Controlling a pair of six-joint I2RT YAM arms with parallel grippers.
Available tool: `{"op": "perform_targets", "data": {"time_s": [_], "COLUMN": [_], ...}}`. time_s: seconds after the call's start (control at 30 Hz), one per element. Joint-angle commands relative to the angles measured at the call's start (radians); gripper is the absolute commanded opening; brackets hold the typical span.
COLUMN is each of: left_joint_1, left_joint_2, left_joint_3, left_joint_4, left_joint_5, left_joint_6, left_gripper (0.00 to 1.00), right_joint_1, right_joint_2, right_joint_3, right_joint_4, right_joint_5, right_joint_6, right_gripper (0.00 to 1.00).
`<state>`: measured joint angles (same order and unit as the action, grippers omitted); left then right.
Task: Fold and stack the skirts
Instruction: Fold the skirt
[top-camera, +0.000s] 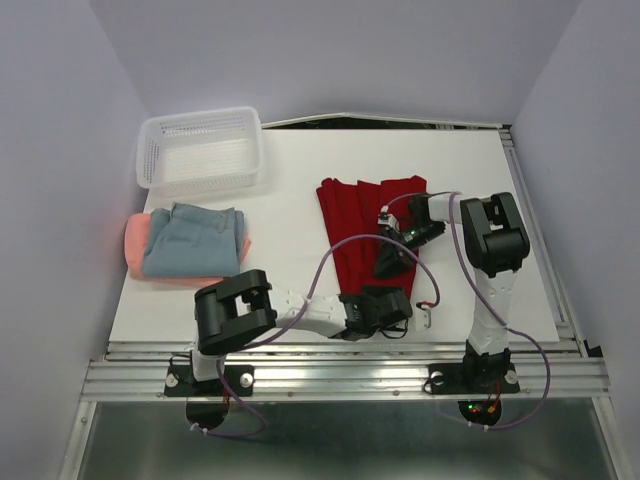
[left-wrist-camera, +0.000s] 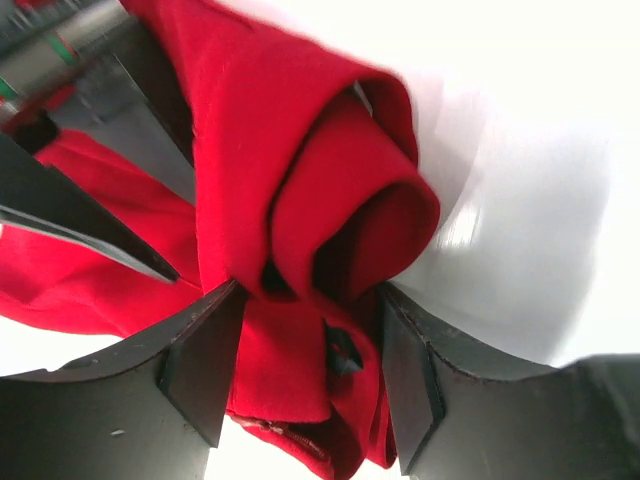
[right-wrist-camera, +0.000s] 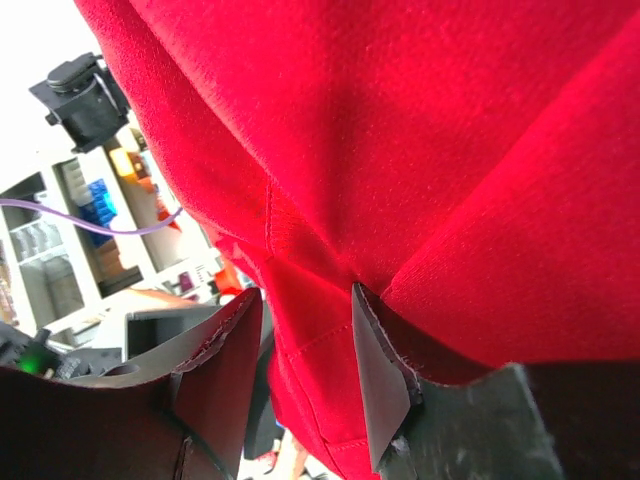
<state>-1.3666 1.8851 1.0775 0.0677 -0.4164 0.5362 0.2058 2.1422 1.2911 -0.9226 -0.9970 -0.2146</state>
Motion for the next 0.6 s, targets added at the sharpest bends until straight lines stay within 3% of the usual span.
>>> {"op": "perform_targets", "data": {"time_s": [0.0, 0.07, 0.13, 0.33, 0.37, 0.47, 0.57], "left_joint_1": [0.031, 0.031, 0.029, 0.017, 0.017, 0.017, 0.017], "left_joint_2": [-0.055, -0.046, -0.026, 0.011, 0.014, -0.01, -0.061], "left_joint_3": [-0.063, -0.088, -0.11, -0.129, -0.129, -0.105, -0.073], "left_joint_4": [-0.152, -0.128, -0.088, -0.023, -0.023, -0.042, -0.12], "left_joint_5": [0.104, 0.085, 0.045, -0.045, -0.054, -0.05, 0.008], "left_joint_6": [-0.01, 0.004, 0.015, -0.002, -0.004, 0.001, 0.002], "left_gripper": [0.64, 0.6, 0.5, 0.47, 0.36, 0.15, 0.0], "right_joint_1": [0.014, 0.014, 0.014, 0.014, 0.014, 0.014, 0.014], "right_joint_2": [0.091, 0.094, 0.094, 0.085, 0.082, 0.062, 0.036], "right_joint_3": [-0.007, -0.003, 0.004, 0.013, 0.01, 0.008, 0.01], "right_joint_4": [0.123, 0.125, 0.126, 0.143, 0.146, 0.146, 0.145], "right_joint_5": [0.238, 0.241, 0.241, 0.239, 0.239, 0.235, 0.224], "right_joint_6": [-0.052, -0.048, -0.042, -0.023, -0.02, -0.022, -0.019], "right_gripper": [0.48, 0.48, 0.48, 0.48, 0.48, 0.48, 0.49]}}
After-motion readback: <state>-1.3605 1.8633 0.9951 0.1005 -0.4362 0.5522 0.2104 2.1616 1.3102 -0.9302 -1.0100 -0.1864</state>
